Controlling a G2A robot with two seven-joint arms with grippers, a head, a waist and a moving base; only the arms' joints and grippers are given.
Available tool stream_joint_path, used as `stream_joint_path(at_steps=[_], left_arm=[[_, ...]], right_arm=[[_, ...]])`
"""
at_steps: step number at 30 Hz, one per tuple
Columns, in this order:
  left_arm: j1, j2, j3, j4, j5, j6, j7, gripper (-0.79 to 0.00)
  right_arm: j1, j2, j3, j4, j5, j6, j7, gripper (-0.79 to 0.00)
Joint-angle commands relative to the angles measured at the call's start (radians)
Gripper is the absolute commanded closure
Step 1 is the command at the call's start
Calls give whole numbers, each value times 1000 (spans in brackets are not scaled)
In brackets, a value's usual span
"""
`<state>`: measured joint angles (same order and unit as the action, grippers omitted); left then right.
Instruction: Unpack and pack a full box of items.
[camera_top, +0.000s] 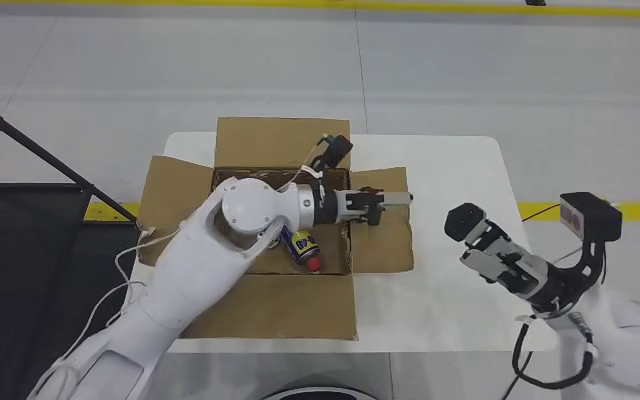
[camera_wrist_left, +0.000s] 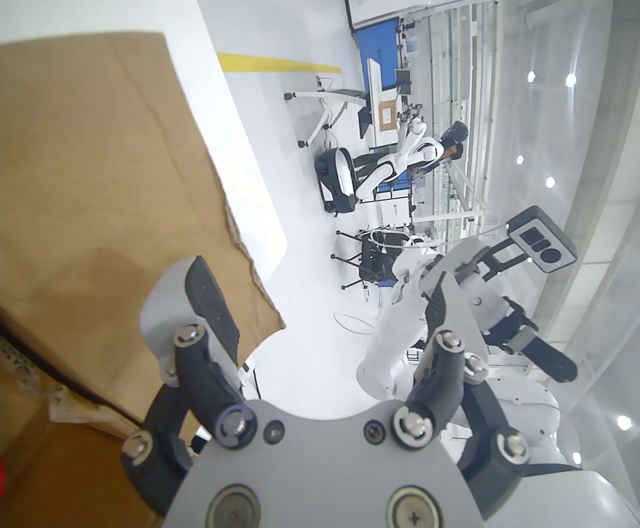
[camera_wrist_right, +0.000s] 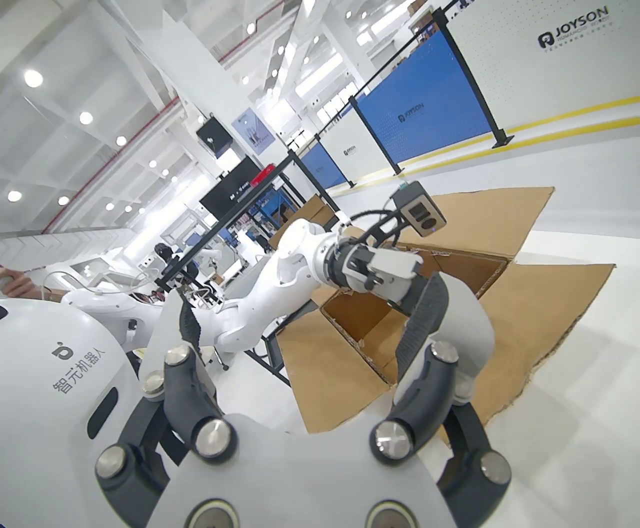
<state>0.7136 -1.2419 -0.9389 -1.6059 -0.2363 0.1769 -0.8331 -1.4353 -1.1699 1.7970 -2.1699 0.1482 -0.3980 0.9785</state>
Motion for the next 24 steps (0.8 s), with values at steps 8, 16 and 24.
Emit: stream_joint_path(at_steps=[8,16,24], left_arm=[[80,56,-263,-168,31,56,-60,-785],[204,103,-532,-310,59,90,-112,-785],[343,136,-765,-407,64,94,-166,-785]], right_arm=[[246,26,-148,39,-116,122,186,-785],[567,25,-412,224,-196,212,287,-785],[853,-10,-699,459,-187,258,362,-785]])
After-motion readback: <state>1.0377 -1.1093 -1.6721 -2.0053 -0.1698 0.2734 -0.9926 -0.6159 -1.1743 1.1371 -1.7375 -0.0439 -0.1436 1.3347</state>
